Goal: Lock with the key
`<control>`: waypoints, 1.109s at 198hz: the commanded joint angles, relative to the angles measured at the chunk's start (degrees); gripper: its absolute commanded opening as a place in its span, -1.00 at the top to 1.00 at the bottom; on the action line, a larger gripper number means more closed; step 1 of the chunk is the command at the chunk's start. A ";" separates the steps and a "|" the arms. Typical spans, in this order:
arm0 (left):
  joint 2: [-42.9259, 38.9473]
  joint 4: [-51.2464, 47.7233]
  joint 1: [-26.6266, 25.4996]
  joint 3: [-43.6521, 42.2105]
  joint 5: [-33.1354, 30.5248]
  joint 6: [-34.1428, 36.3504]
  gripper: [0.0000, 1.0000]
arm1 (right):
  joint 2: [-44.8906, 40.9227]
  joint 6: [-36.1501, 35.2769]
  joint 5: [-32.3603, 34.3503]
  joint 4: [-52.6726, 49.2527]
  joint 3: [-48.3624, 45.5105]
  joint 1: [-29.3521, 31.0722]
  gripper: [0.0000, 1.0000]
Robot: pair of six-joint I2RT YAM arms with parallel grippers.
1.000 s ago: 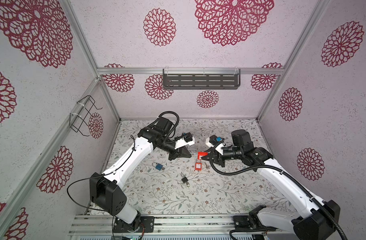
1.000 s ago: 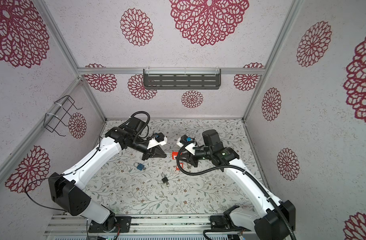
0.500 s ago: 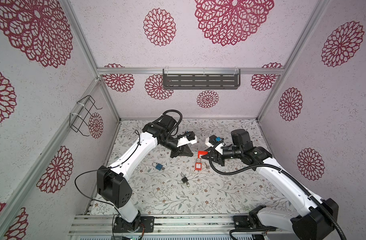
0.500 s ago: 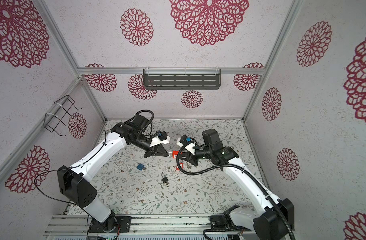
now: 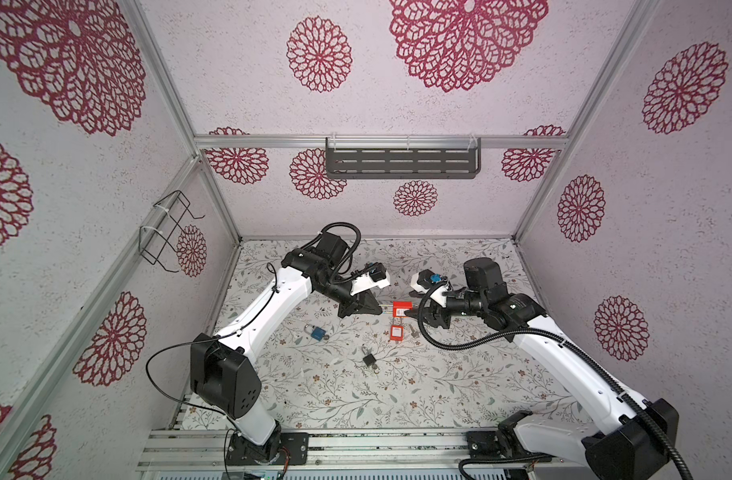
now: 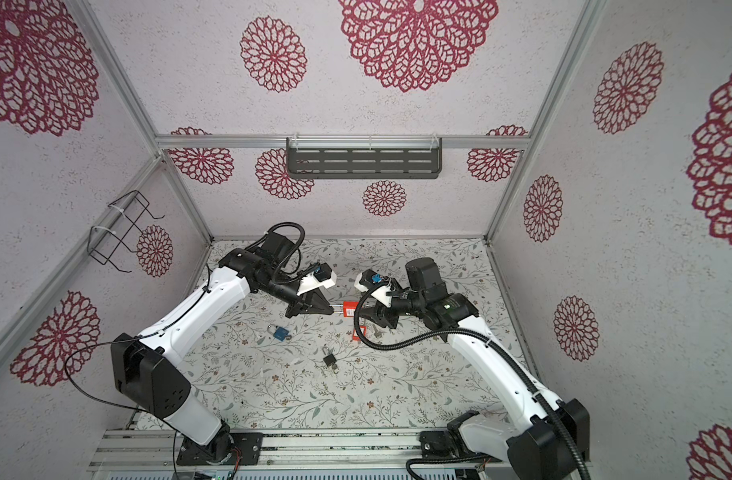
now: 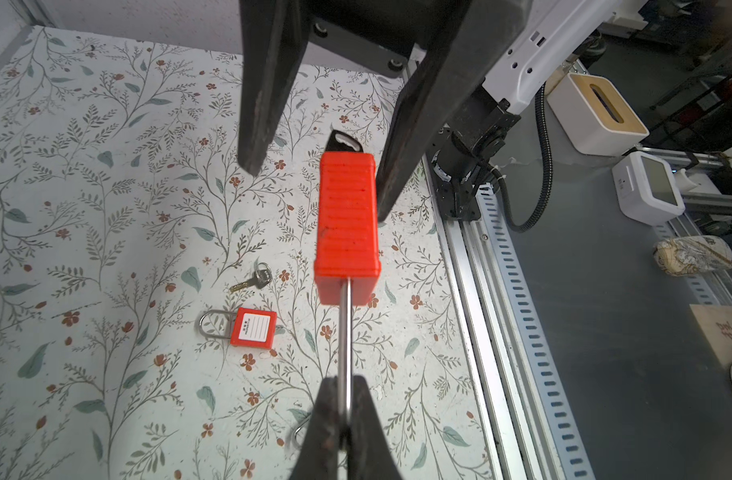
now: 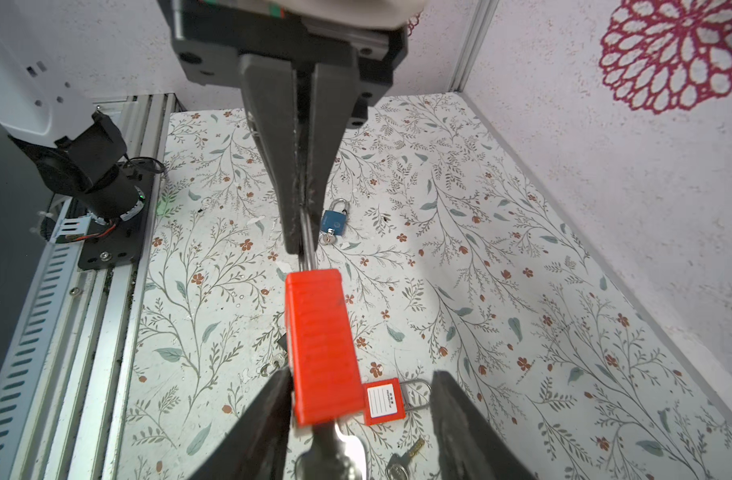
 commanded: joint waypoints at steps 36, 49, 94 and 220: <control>-2.94 2.02 0.67 -0.44 1.64 -0.58 1.00 | -9.89 6.05 3.31 0.78 -4.72 -0.62 -0.27; -3.33 2.58 0.69 -0.89 1.44 -0.45 1.00 | -11.54 8.17 2.31 1.22 -6.06 -1.33 -0.23; -4.26 3.50 0.49 -2.10 0.83 -0.09 1.00 | -10.18 15.84 -5.88 1.90 -6.51 -3.33 -0.06; -5.03 3.94 -1.43 -2.72 -0.65 0.65 1.00 | -3.94 20.89 -16.57 5.72 -5.31 -6.21 0.48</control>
